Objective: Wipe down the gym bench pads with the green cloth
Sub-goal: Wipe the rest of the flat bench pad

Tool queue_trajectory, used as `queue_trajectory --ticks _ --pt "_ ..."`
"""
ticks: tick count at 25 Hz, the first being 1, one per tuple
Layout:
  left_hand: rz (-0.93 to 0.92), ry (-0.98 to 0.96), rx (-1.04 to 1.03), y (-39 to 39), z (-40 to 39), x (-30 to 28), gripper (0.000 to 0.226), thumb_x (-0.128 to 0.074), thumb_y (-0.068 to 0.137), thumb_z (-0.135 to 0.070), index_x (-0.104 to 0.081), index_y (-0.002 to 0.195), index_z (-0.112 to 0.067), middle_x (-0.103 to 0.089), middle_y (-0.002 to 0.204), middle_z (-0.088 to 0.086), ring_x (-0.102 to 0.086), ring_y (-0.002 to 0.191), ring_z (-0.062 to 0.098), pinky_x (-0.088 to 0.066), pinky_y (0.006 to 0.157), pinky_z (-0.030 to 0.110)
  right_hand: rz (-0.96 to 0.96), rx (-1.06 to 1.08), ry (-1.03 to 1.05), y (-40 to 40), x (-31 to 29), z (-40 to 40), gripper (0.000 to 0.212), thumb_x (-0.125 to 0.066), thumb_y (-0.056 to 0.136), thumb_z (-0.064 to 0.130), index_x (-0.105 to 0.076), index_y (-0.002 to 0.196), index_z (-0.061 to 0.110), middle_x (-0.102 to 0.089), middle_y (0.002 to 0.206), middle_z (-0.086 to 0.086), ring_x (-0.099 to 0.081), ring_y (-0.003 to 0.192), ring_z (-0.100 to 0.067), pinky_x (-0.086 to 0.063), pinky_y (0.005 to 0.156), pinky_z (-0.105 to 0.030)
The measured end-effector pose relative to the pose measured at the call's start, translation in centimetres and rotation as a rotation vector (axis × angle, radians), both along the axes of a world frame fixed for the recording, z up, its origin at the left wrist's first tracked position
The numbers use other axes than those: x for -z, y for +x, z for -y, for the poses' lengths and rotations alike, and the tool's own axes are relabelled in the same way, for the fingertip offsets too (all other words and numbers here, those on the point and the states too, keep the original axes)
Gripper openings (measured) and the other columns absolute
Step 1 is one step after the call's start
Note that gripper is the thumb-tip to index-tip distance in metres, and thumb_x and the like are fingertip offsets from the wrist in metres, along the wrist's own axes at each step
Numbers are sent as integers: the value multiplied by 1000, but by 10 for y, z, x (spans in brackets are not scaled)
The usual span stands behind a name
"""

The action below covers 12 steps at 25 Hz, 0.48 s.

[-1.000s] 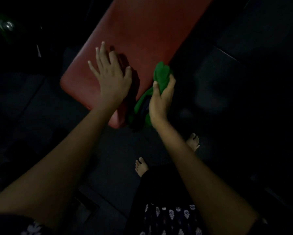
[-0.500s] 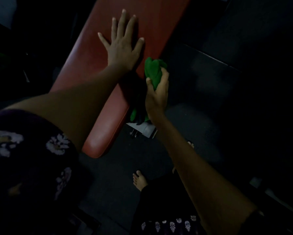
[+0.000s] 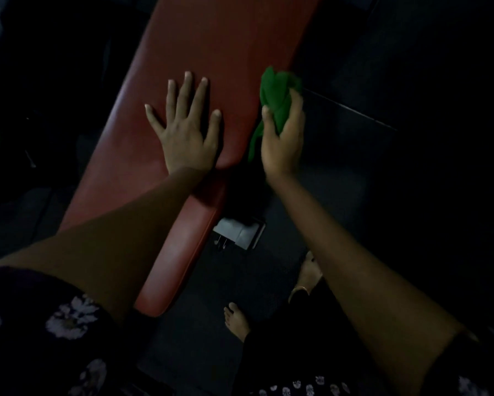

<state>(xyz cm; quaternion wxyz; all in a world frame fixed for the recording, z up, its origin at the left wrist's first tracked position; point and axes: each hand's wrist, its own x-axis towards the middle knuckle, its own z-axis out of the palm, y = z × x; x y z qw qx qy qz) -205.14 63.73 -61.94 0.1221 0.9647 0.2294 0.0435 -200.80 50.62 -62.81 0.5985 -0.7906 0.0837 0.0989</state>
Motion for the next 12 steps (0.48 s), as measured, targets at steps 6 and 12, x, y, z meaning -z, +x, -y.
queue_trajectory --ticks 6,12 --pt "7 24 -4 1 1 2 57 -27 93 -48 -35 145 -24 -30 153 1 -18 144 24 0 110 59 -9 -55 57 -23 6 3 52 -52 89 31 -43 133 6 -54 125 -11 -50 110 -12 -37 86 -9" --pt "-10 29 -8 3 1 2 58 -26 93 -47 -32 146 -23 -27 154 2 -15 144 24 2 110 59 22 58 -10 64 0 3 47 -55 93 20 -42 136 6 -53 125 -13 -44 101 -7 -28 72 8"
